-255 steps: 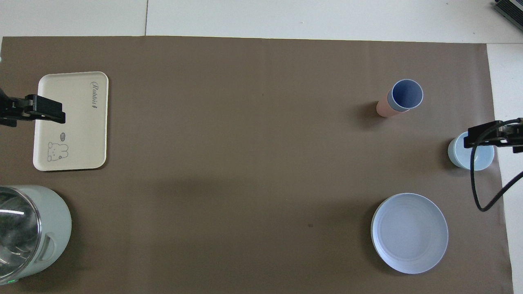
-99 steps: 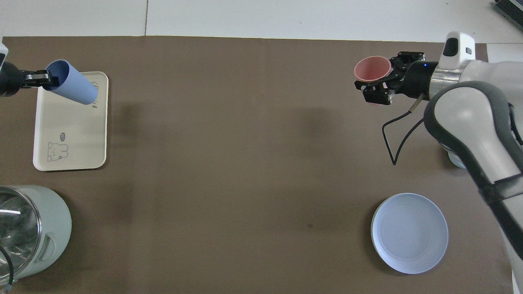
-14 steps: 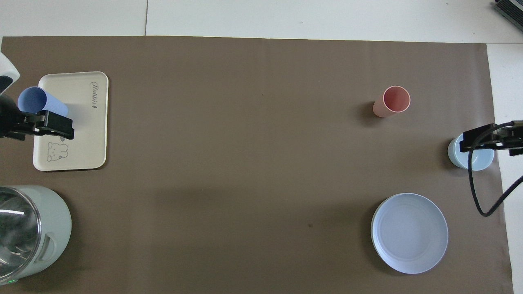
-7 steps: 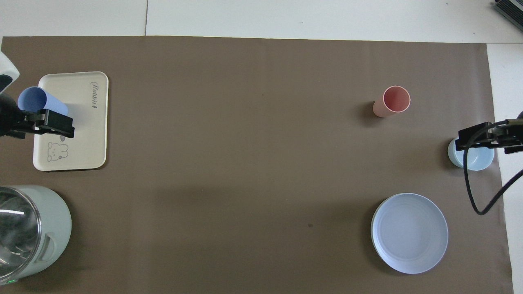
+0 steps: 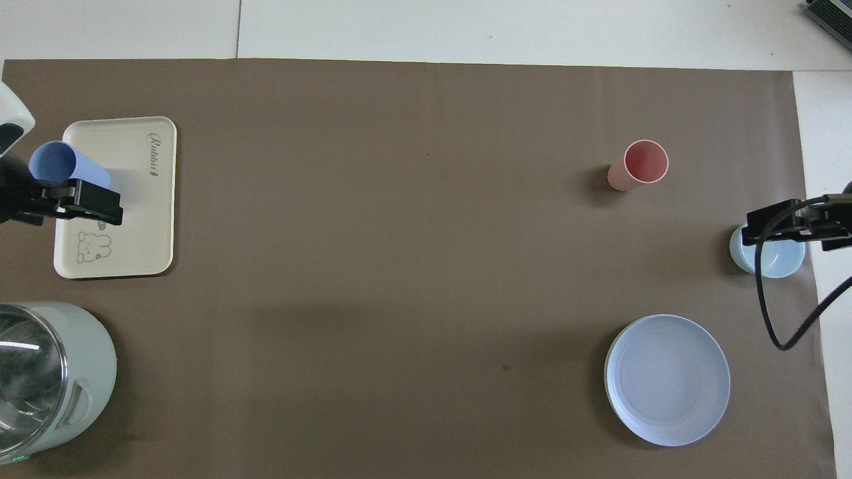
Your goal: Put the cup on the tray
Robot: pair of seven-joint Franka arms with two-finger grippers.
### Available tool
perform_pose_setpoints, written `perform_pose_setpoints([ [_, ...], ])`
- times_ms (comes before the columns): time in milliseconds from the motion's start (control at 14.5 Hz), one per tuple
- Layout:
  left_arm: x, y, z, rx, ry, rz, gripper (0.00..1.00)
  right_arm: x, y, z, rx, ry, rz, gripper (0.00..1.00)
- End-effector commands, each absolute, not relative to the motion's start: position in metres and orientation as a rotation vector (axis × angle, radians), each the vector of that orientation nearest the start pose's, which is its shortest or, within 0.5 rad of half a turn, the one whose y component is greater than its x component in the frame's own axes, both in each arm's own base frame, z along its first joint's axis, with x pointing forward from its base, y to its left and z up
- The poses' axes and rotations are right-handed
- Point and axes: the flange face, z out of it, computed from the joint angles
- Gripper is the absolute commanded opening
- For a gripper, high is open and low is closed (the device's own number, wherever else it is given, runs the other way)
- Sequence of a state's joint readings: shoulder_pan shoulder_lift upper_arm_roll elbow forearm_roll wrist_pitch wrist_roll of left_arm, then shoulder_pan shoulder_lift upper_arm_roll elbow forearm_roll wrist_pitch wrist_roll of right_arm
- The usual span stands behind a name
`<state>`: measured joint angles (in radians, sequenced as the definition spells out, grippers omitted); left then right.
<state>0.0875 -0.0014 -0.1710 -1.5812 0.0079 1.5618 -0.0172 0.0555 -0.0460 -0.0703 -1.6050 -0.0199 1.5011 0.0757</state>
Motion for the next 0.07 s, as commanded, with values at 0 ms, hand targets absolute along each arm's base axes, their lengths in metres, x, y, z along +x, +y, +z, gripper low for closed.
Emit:
perform_pose_setpoints([
  [0,0.5483,-0.0428,0.6179,-3.117,0.127,0.004,1.0,0.5289,-0.0108,0.6316,-3.141,0.145,0.06,1.0],
])
